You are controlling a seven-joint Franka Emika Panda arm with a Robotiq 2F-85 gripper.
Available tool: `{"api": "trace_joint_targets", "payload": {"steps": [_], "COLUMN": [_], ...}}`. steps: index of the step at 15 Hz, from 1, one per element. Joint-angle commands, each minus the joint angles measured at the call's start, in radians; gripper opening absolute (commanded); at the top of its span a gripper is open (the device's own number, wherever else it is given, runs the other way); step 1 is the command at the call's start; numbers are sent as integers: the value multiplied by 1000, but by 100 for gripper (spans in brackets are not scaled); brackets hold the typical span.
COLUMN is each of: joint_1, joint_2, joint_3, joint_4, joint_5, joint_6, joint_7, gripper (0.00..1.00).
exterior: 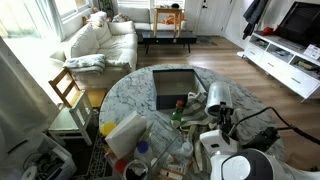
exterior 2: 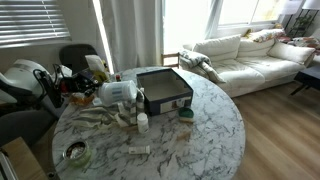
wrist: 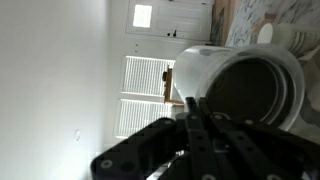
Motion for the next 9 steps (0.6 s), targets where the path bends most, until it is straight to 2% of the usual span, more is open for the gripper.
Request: {"api": "trace_joint_targets", "payload": {"steps": [1, 5, 6, 7, 8, 9], "joint_1": [-2, 2, 0, -5, -6, -7], "joint_2": [48, 83, 86, 87, 91, 93], "joint_3": [5, 3, 4, 4, 4, 4], "joint_4": [-3, 1, 1, 0, 0, 0], "joint_5": [-45, -96, -103, -107, -110, -111], "joint_6": [3, -30, -25, -14, -13, -13], "joint_7": [-6, 12, 11, 9, 6, 7], "gripper": [1, 1, 25, 30, 7, 7]}}
